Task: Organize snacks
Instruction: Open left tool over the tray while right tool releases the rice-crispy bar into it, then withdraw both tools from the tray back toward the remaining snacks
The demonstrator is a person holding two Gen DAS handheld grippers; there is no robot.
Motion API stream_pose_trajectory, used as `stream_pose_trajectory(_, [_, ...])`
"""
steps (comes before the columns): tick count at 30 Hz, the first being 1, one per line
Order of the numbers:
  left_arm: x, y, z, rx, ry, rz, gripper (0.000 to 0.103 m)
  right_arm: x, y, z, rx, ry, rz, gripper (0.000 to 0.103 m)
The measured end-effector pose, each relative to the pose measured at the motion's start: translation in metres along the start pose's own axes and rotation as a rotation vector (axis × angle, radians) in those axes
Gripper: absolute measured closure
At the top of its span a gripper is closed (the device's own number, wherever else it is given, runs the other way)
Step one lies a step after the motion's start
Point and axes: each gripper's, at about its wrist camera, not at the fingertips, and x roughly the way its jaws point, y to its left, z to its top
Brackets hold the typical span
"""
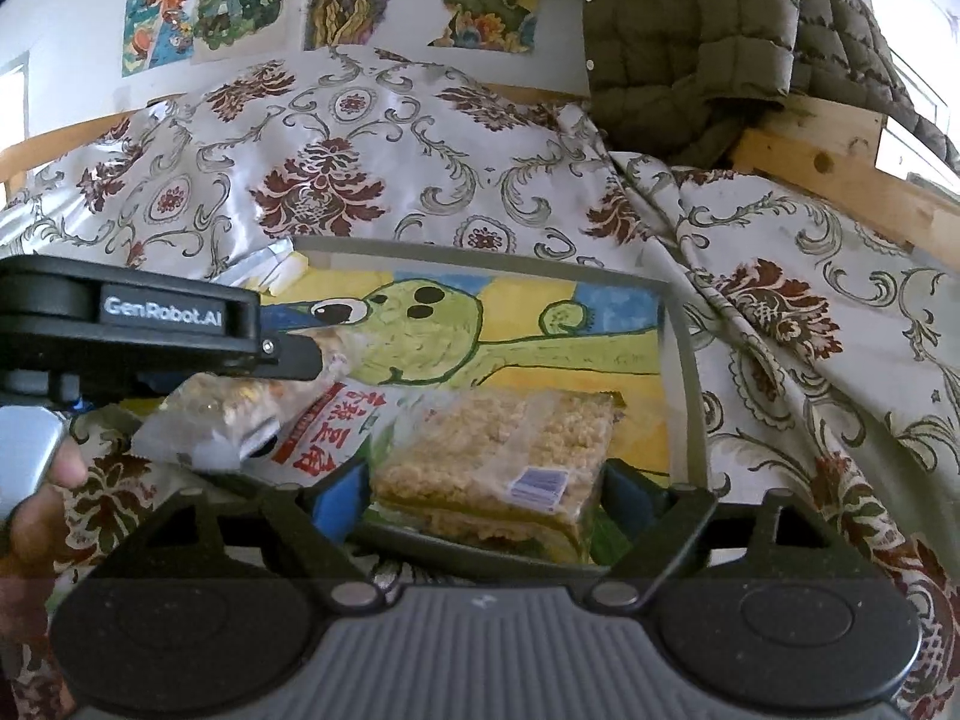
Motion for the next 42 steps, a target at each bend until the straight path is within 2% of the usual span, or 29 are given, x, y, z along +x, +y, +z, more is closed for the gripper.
stream_pose_trajectory(6, [-0.014,-0.007,-0.001,0.011,-0.009,0.005,0.03,-0.017,-0.006,0.003,0.025,-0.021,-0.012,0.008])
stream_pose_trajectory(8, [-0.023,-0.01,-0.001,0.01,-0.029,0.006,0.024,-0.026,-0.009,0.005,0.035,-0.041,-0.025,0.008])
stream_pose_trajectory(11, [-0.041,-0.015,-0.001,0.007,-0.07,0.015,0.023,-0.041,-0.015,0.007,0.057,-0.07,-0.043,0.007])
stream_pose_trajectory(13, [-0.053,-0.017,0.0,0.003,-0.091,0.019,0.017,-0.05,-0.019,0.009,0.073,-0.093,-0.049,0.005])
stream_pose_trajectory(14, [-0.061,-0.018,0.0,0.005,-0.11,0.028,0.01,-0.056,-0.021,0.01,0.081,-0.107,-0.052,0.004])
stream_pose_trajectory(15, [-0.07,-0.02,-0.001,0.01,-0.136,0.041,0.006,-0.061,-0.023,0.01,0.088,-0.122,-0.055,0.003])
stream_pose_trajectory(21, [-0.114,-0.034,-0.004,0.084,-0.22,0.076,0.002,-0.097,-0.033,0.011,0.153,-0.21,-0.052,0.0])
stream_pose_trajectory(26, [-0.15,-0.047,-0.021,0.176,-0.266,0.112,0.001,-0.131,-0.039,0.003,0.188,-0.27,-0.047,0.0])
stream_pose_trajectory(30, [-0.176,-0.053,-0.035,0.235,-0.274,0.131,0.001,-0.157,-0.043,-0.008,0.216,-0.283,-0.046,0.0])
stream_pose_trajectory(35, [-0.212,-0.051,-0.054,0.254,-0.28,0.141,0.001,-0.187,-0.04,-0.024,0.231,-0.289,-0.049,0.0])
stream_pose_trajectory(42, [-0.251,-0.042,-0.085,0.232,-0.245,0.161,0.001,-0.226,-0.031,-0.046,0.244,-0.296,-0.025,0.0])
